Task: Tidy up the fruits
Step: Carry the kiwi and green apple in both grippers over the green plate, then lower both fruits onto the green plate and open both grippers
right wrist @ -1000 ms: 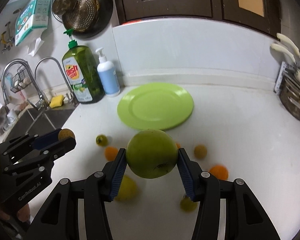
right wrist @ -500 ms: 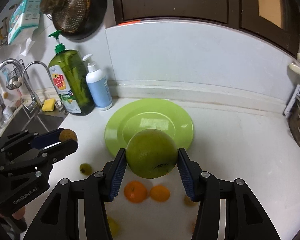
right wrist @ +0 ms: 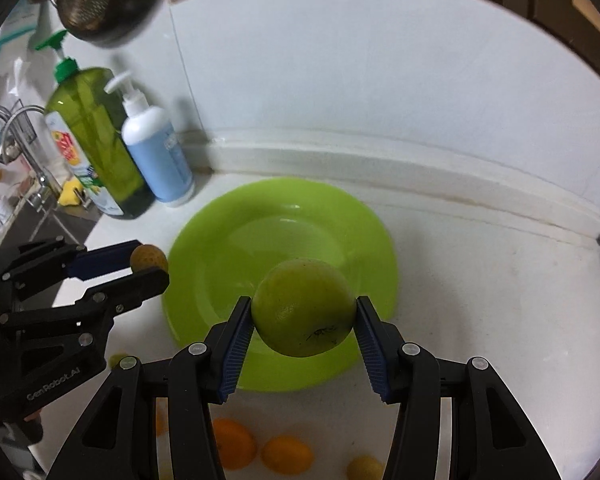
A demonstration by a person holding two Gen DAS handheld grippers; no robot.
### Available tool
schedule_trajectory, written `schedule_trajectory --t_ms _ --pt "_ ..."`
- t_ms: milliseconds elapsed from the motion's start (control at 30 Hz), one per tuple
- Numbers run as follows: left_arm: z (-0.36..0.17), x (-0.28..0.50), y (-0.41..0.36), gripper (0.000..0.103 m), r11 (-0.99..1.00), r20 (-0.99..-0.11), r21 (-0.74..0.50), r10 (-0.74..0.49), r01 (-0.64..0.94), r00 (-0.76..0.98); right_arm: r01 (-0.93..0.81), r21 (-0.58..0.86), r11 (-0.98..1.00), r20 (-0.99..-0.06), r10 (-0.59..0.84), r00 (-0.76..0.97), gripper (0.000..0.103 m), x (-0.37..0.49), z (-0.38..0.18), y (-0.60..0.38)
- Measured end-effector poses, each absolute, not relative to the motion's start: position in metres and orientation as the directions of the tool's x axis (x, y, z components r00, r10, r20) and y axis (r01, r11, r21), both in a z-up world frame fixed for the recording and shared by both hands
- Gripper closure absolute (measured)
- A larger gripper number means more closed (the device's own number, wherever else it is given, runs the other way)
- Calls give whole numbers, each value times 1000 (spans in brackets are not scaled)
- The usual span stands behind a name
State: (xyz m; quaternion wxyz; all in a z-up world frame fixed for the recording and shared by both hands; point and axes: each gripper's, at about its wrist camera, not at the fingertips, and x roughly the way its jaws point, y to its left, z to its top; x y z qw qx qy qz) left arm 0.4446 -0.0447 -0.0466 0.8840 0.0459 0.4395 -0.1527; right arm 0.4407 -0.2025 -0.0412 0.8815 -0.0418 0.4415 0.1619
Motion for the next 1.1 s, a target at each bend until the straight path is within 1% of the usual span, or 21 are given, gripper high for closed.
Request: schedule_trajectory --t_ms 367,667,867,933,967,1100 --pt "-79 472 -49 74 942 -847 -46 -213 332 487 -337 76 939 -848 238 473 51 467 -73 -200" --pt "-94 481 -53 74 938 -868 -39 -203 346 454 -333 77 940 -861 231 453 51 475 -85 -199" --pt "-97 486 -53 74 937 -871 -56 -215 346 442 -335 80 939 -864 232 447 51 477 -87 -198" --pt "-96 487 -53 71 937 -870 -55 -214 344 443 -333 81 939 -864 233 446 51 478 -88 -197" --pt "-96 487 -52 67 939 -869 -56 -214 341 445 -334 80 939 -864 233 447 51 478 -88 -197" --pt "-90 483 -49 59 942 -861 -63 -218 328 460 -331 90 940 -857 242 455 51 477 -87 -198"
